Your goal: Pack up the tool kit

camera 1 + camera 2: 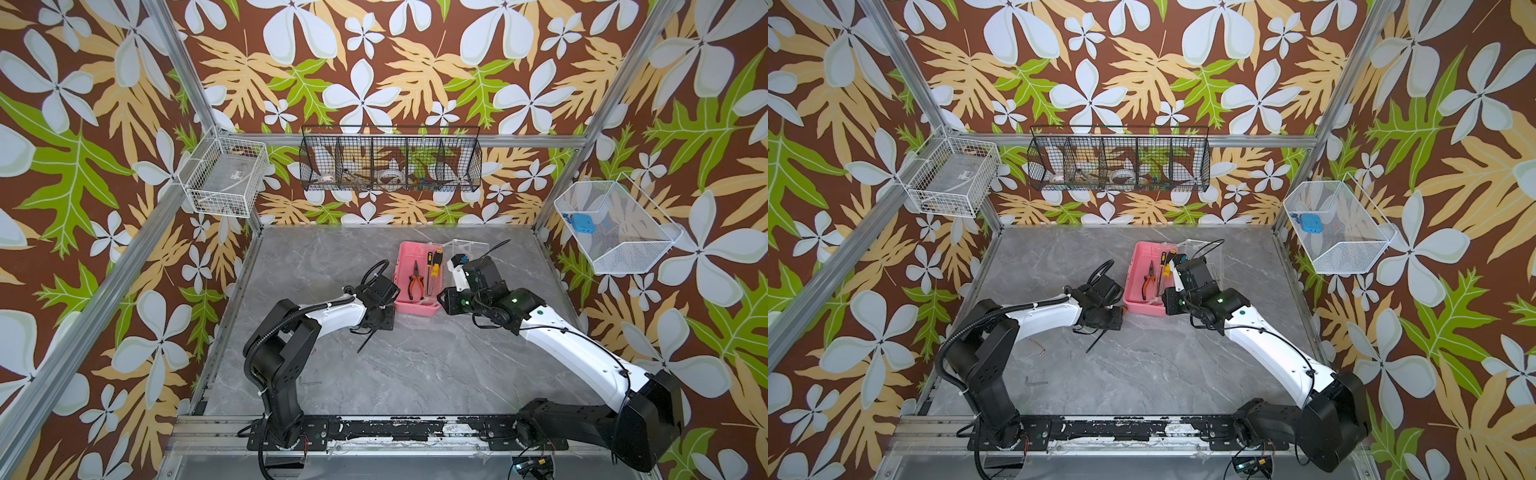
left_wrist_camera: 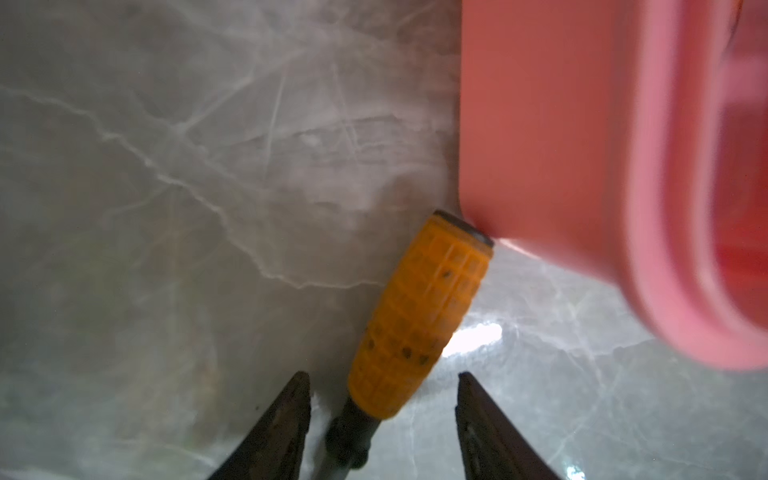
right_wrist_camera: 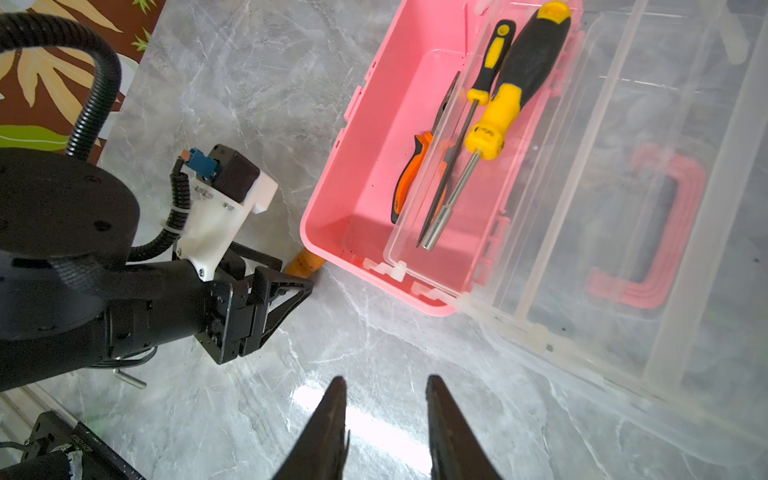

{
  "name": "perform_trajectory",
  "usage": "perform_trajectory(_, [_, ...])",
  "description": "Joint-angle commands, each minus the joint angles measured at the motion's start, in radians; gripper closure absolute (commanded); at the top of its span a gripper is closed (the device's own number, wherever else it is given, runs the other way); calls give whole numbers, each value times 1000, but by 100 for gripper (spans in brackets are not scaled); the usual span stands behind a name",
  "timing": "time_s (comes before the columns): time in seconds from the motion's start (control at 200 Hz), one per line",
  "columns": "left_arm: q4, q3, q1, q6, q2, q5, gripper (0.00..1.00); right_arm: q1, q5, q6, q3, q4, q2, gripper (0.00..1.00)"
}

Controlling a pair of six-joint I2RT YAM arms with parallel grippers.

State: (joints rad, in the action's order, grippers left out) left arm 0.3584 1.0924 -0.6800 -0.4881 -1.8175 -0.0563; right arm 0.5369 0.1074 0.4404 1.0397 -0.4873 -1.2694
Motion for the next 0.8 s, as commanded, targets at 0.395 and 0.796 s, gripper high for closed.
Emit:
perform_trajectory(0.395, [49, 34, -62, -2, -24, -33, 100, -18, -35, -18, 42, -56, 71, 65])
perform_trajectory(0.796, [159, 117, -62, -14, 238, 49, 100, -51, -22, -49, 117, -92, 74, 65])
